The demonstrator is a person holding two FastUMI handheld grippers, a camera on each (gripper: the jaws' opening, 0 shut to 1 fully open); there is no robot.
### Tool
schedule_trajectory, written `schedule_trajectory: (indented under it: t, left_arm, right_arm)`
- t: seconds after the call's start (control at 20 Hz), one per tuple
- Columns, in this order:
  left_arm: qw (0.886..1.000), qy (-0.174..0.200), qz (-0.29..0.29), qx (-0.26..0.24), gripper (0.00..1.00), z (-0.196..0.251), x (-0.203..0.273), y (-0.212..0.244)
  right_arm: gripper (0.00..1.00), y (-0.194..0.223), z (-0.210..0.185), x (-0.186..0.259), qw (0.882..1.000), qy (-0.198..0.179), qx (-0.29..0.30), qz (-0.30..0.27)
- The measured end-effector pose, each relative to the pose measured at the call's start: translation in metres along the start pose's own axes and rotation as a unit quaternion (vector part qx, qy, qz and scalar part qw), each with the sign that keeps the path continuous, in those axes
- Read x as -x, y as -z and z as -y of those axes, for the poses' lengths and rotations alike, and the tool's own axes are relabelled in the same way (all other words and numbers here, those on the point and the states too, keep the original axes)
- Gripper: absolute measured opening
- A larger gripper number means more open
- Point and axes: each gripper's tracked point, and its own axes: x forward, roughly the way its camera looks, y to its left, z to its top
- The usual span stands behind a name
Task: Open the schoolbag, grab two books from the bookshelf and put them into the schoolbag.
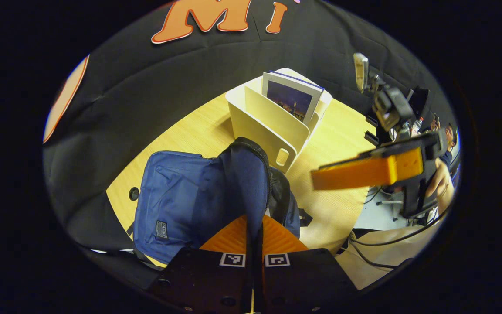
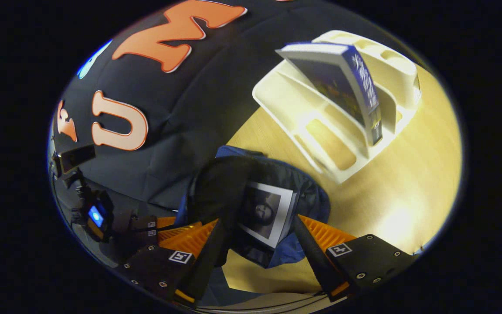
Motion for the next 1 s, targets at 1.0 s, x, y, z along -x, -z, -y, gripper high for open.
schedule_trajectory:
  t: [1.0]
  left_arm:
    - [1.000,0.017,0.005,0.008,0.02,0.001,-0.009,0.012]
  right_arm:
    - [0.97,-0.213,0.072,-0.005,0.946,0.205,0.223,-0.115]
